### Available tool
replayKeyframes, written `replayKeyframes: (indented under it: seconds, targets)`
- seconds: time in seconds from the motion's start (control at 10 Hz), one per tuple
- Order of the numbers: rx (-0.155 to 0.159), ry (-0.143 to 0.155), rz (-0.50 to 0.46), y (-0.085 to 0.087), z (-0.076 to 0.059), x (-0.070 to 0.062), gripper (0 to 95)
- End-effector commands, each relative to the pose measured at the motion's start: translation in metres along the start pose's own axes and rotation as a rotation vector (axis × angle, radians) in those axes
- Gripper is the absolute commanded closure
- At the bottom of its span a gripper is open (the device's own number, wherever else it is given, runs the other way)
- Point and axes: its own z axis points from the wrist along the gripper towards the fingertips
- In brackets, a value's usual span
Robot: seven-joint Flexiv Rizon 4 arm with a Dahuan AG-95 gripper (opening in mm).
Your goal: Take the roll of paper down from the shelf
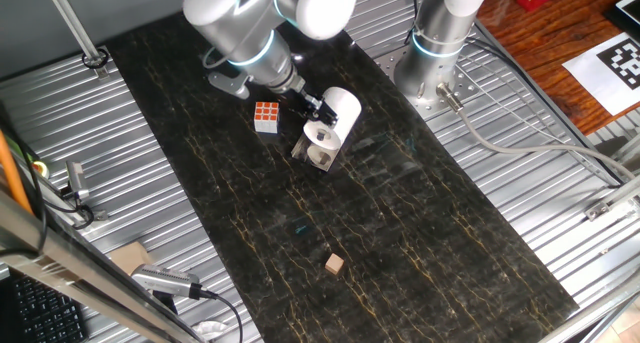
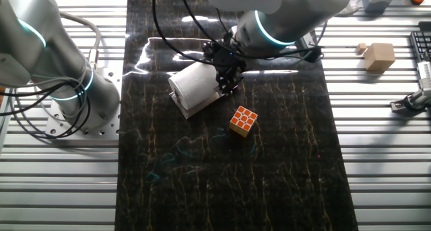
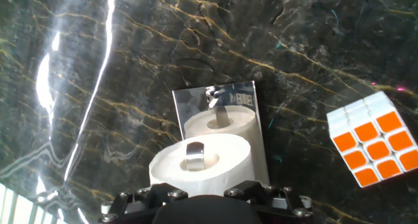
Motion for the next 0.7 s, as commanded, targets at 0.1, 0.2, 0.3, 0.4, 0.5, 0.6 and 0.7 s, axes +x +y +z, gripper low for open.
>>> replayKeyframes:
  seconds: [0.1, 0.2, 0.3, 0.4, 0.5, 0.6, 0.7]
  targets:
    - [0.003, -0.006, 0.001, -0.0003, 0.0007, 0.0001, 38.0]
    - [0.004, -0.007, 0.004, -0.0003, 0.0014, -0.0002, 38.0]
    - [0.005, -0.007, 0.010, 0.0000, 0.0019, -0.0006, 57.0]
    - [0.005, -0.008, 0.018, 0.0004, 0.0023, -0.0009, 76.0]
    - [0.005, -0.009, 0.021, 0.0006, 0.0025, -0.0010, 95.0]
    - [0.004, -0.010, 0.027, 0.0007, 0.0026, -0.0011, 95.0]
    - [0.004, -0.010, 0.032, 0.0008, 0.0026, -0.0011, 95.0]
